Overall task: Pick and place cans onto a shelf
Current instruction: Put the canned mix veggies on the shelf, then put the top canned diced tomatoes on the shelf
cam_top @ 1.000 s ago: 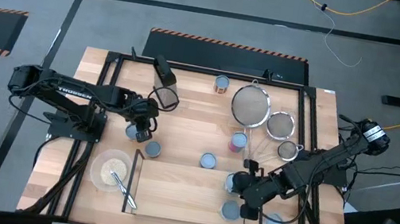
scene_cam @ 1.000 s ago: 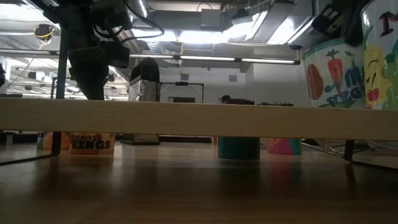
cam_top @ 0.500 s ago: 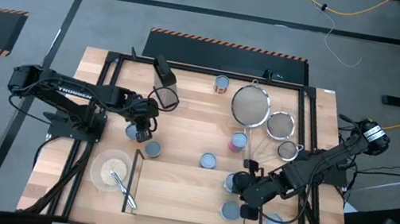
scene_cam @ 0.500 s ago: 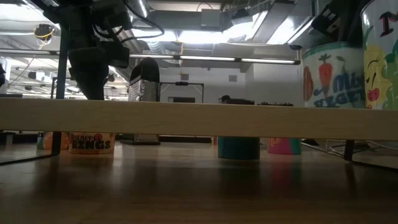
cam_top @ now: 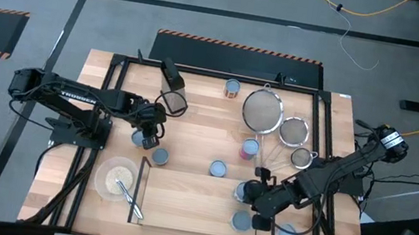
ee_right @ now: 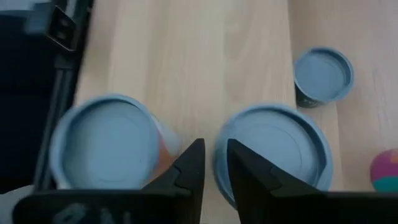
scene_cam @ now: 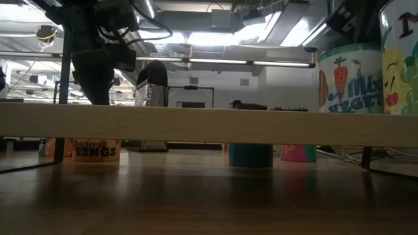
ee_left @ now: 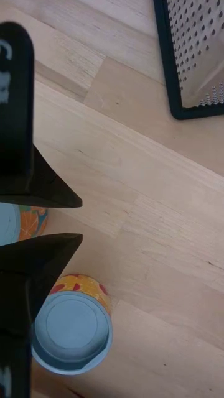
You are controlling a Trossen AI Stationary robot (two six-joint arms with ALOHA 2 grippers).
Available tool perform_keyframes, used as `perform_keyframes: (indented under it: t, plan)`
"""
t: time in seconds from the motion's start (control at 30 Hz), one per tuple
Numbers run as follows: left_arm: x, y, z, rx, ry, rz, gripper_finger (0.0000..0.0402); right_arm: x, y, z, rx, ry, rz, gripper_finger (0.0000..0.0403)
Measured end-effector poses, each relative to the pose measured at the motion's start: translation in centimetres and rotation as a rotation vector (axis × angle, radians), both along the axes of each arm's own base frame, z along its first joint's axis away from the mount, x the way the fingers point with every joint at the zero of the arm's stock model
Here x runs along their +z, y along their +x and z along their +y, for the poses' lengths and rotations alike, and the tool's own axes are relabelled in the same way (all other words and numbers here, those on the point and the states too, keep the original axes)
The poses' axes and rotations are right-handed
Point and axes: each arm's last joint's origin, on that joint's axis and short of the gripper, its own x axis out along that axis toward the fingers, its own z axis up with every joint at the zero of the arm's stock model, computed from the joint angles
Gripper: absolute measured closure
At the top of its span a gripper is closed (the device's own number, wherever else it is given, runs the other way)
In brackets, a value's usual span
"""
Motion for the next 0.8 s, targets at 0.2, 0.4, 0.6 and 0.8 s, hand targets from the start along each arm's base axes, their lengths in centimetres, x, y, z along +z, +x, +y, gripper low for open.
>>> perform_keyframes:
  t: [0.2,0.4,0.6,0.8]
  plan:
    - [0.0,0.0,0.0,0.0,0.0,0.0,0.0331,2.7,0.3,0.4,0.066,0.017,-0.005,0.033]
    - [0.0,0.0,0.0,0.0,0.0,0.0,0.0331,5.4,0.1,0.2,0.059,-0.009,0.009,0.033]
    - [0.0,0.1,0.0,0.0,0.001,-0.01,0.0331,6.5,0.1,-0.4,0.101,-0.104,-0.001,0.033]
    - [0.2,0.5,0.1,0.0,0.006,-0.055,0.0331,6.5,0.5,-1.0,0.149,-0.151,-0.009,0.033]
